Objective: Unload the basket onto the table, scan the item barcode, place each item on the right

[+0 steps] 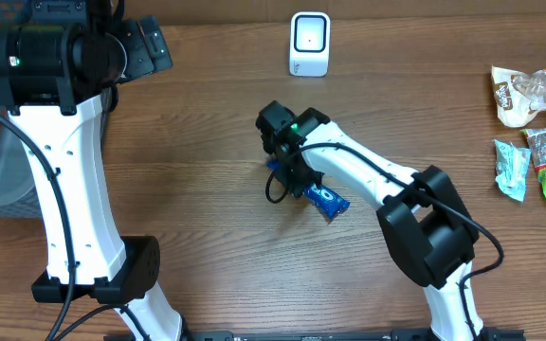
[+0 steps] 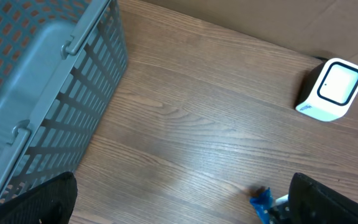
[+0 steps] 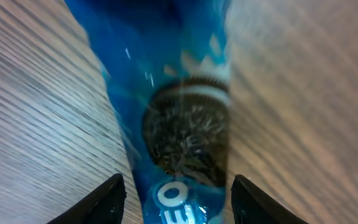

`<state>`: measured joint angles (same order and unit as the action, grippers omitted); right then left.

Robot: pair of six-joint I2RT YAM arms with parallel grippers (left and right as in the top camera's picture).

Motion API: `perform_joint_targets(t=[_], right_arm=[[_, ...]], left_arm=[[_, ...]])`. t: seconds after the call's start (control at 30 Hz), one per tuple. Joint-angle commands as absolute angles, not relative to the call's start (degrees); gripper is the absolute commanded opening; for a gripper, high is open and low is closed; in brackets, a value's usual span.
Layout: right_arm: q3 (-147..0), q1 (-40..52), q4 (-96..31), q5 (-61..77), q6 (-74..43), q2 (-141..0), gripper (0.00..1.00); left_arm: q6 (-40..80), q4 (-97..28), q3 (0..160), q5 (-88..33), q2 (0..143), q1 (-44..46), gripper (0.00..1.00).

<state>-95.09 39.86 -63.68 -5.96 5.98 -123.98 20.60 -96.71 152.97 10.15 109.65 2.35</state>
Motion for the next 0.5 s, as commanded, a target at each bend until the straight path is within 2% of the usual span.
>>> perform_joint_targets(t=[0.0, 0.2, 0.27, 0.37, 0.4, 0.47], right_arm=[[-94.4, 40.4, -63.7, -6.1, 4.6, -124.4, 0.56], [-94.5, 40.4, -63.6, -5.9, 3.4, -124.3, 0.55], [-94.7, 40.1, -64.1, -5.0, 2.8, -124.3, 0.49], [-95.8, 39.6, -65.9, -2.1, 2.8, -124.3, 0.29], [-96.2, 39.4, -66.5, -1.1, 2.8, -124.2, 0.18], [-97.1, 38.7, -67.6, 1.1, 2.8, -124.2, 0.04]], left_arm=[[20.2, -96.8, 153.0, 10.9, 109.4, 2.3, 1.00], [20.2, -96.8, 153.0, 10.9, 109.4, 2.3, 1.00], [20.2, -96.8, 153.0, 10.9, 109.4, 2.3, 1.00], [20.2, -96.8, 153.0, 10.9, 109.4, 2.3, 1.00], [20.2, -96.8, 153.0, 10.9, 109.4, 2.3, 1.00], [20.2, -96.8, 153.0, 10.9, 109.4, 2.3, 1.00]])
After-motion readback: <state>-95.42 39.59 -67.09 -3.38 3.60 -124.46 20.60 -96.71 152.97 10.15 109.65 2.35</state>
